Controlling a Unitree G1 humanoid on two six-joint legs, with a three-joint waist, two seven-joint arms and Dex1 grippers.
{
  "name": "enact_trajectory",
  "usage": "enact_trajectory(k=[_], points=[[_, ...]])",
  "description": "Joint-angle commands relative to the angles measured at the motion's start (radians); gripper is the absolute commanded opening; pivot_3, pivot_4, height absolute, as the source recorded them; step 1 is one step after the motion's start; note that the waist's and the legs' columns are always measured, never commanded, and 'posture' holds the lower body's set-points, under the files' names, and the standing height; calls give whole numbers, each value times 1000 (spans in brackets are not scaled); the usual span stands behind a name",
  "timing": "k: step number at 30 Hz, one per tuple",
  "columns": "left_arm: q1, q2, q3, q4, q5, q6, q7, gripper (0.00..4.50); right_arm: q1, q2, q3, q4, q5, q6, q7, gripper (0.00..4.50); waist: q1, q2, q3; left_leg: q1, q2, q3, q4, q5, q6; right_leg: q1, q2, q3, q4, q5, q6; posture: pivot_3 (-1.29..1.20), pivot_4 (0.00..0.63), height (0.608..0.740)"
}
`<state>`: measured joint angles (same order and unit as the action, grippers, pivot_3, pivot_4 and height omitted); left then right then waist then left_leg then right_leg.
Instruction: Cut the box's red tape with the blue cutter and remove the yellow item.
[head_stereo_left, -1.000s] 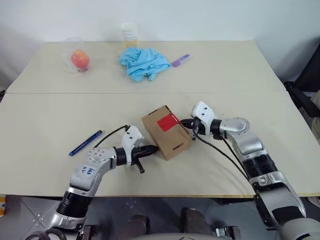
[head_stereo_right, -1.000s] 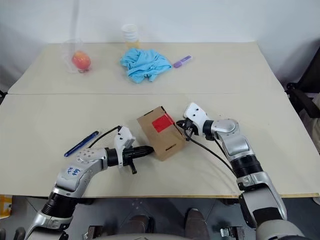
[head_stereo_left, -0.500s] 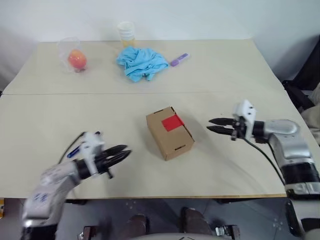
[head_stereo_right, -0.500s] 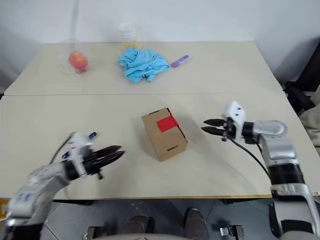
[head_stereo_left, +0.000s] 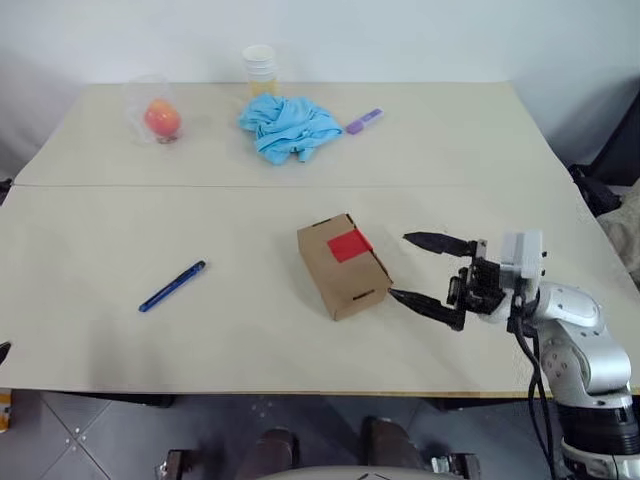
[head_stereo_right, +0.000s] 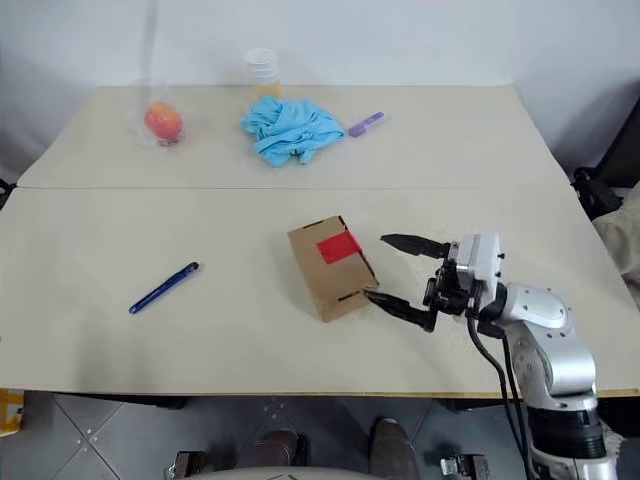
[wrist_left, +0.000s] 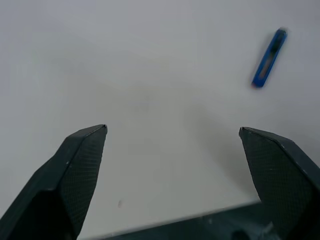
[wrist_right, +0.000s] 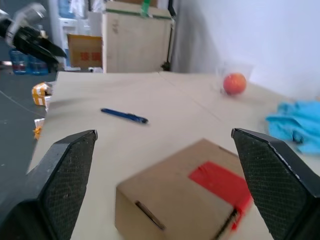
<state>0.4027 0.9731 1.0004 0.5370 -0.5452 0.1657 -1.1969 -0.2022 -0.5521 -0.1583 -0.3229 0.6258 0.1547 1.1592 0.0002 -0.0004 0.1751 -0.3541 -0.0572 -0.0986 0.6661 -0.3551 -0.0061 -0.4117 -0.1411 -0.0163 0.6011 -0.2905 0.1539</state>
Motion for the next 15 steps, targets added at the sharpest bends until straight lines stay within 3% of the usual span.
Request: enact_trajectory(k=[1,8,15], points=[[-38,28,-55,8,-10,12,-65,4494,27,-32,-23,-48,15,-41,34,4500,0,-1,-1,0,0,0,0,0,0,0,0,0,0,0,0,0,150,740],[-310,-25,-324,-125,0,52,-40,4494,157,-131,-82,-105,37,-25,63,4500,22,-1,-1,0,0,-1,0,0,0,0,-1,-1,1,0,0,0,150,740],[-540,-81,-562,-45,114,-27,-34,4494,257,-171,-130,-141,42,-11,32,4500,2,-2,-1,0,-2,1,0,-1,-1,0,3,-1,4,0,0,0,150,740]])
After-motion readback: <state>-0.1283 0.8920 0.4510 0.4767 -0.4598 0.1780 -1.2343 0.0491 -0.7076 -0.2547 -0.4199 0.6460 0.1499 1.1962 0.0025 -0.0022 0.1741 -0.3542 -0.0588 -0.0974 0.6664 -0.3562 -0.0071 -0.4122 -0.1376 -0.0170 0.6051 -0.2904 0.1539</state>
